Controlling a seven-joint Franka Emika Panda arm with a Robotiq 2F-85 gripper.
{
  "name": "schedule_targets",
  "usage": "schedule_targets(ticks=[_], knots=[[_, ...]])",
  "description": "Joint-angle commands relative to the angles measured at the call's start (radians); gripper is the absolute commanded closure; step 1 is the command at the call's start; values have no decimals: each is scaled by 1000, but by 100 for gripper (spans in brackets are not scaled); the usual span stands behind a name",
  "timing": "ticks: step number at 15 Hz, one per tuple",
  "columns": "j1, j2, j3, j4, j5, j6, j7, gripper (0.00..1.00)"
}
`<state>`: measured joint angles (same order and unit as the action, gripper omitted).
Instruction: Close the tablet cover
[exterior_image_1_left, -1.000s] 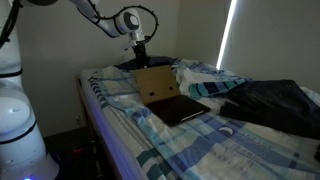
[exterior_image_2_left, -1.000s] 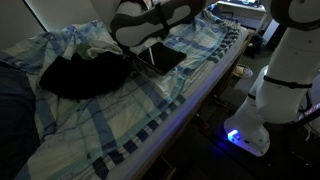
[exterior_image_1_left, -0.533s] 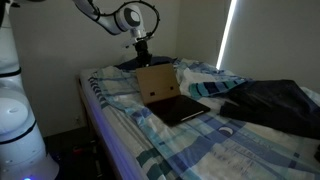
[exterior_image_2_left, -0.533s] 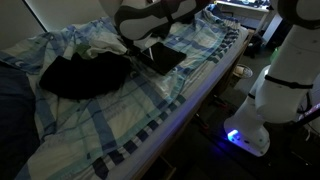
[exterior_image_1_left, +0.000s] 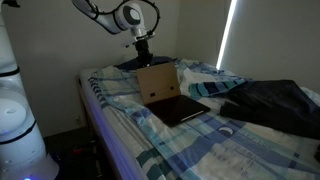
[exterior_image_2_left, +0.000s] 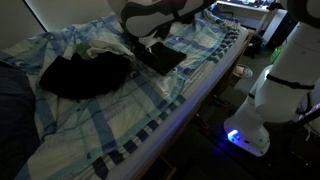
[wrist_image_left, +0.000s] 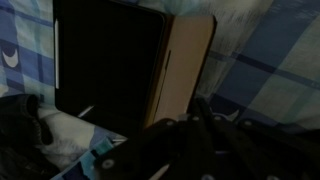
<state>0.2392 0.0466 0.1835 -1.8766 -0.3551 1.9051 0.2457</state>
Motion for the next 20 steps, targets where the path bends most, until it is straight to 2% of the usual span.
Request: schedule_targets(ticks=[1,11,20], knots=[[-28,-58,-10,-86,-21,10,28,95],[-93,-108,-43,-171,-16,26,23,95],[-122,-118,-57,-223,-23,22,26,95]])
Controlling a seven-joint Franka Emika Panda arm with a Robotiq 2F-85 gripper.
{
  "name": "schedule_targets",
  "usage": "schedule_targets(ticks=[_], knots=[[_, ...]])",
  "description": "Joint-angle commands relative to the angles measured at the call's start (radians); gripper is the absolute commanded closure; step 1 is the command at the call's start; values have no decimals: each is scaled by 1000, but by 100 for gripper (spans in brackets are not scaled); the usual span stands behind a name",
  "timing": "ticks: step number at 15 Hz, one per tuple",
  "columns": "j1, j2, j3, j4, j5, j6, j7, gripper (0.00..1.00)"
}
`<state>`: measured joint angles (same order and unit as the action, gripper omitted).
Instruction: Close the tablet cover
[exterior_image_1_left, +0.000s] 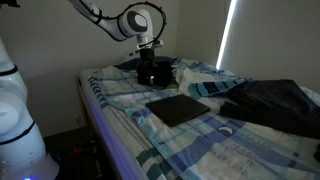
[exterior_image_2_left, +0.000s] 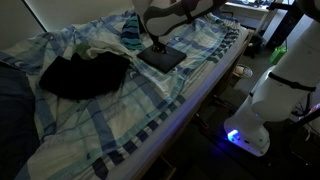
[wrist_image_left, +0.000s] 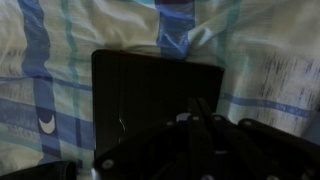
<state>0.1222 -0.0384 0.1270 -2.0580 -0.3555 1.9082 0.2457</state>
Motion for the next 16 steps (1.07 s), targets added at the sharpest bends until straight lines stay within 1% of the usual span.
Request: schedule_targets(ticks=[1,5,6,7,8,10,11,13,14,15,16], knots=[[-4,-31,0,-43,-21,19,25,95],[5,-34,6,-48,4,30,8,95],[9,-36,8,-49,24,38,-6,94],[11,-38,9,-51,45,44,-18,69],[14,-45,11,-56,78,59,-40,68],[20,-60,13,-70,150,99,-88,58],[24,-67,14,-76,187,117,-116,49],[28,-82,15,-88,256,143,-174,36],[29,-89,15,-94,283,149,-199,27],[31,-97,14,-99,308,153,-219,21],[32,-107,13,-107,331,155,-240,12]])
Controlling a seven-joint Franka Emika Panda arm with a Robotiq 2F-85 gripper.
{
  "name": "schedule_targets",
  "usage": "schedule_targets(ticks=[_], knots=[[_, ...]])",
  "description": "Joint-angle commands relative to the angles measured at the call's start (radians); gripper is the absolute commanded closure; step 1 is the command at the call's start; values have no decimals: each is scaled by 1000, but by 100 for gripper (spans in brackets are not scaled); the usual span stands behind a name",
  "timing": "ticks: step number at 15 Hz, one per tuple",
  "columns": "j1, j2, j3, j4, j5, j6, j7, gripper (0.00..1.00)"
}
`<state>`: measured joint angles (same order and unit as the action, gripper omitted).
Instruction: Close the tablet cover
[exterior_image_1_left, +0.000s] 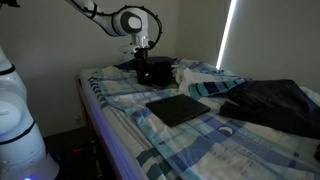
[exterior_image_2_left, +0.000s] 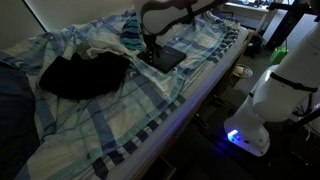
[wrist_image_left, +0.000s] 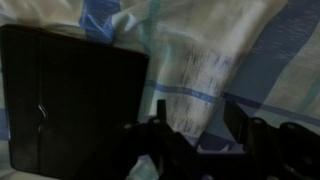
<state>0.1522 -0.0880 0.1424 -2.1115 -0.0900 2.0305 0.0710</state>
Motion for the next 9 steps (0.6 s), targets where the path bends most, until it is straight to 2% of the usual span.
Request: schedule_targets(ticks=[1,2,7,8,9], knots=[[3,-67,-3,-60,86,31,-82,6],[4,-79,-2,-66,102,22,-94,0],[16,-134,-1,-106,171,-2,-159,0],[9,-83,3,-61,144,0,-123,0],[11,-93,3,-70,149,0,-128,0]])
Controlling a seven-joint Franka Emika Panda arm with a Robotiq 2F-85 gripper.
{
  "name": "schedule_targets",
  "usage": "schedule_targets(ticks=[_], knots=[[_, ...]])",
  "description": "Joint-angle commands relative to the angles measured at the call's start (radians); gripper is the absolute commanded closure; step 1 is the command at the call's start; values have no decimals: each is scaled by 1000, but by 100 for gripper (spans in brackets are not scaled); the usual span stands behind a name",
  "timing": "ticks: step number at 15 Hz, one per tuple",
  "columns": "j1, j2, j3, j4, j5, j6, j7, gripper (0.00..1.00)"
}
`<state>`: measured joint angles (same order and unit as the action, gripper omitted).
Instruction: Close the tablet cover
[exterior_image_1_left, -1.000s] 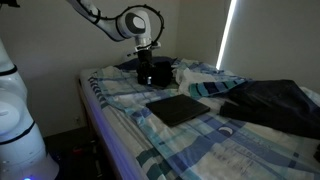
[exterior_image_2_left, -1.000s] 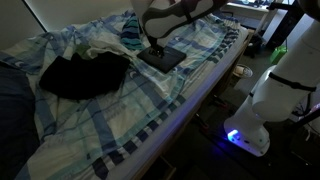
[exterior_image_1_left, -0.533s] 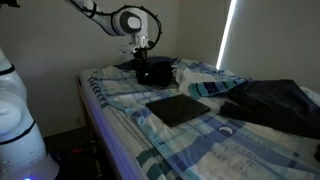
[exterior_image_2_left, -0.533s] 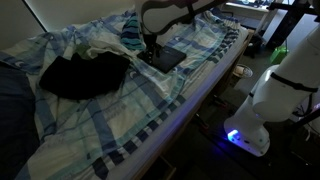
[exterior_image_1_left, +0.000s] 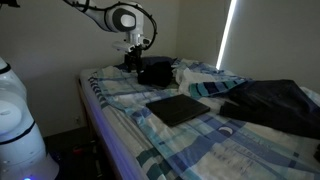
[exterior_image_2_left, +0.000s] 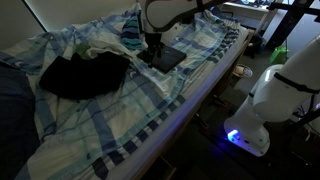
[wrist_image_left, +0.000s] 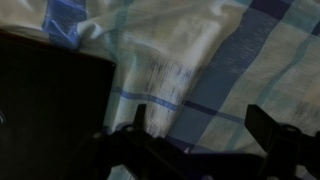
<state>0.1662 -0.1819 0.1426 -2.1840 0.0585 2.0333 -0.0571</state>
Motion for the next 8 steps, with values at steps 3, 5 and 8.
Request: schedule_targets(ticks=[3,5,8], knots=[[0,-13,3,-10,1,-3,0,0],[0,-13,3,-10,1,-3,0,0],[0,-13,3,-11,1,-3,0,0]])
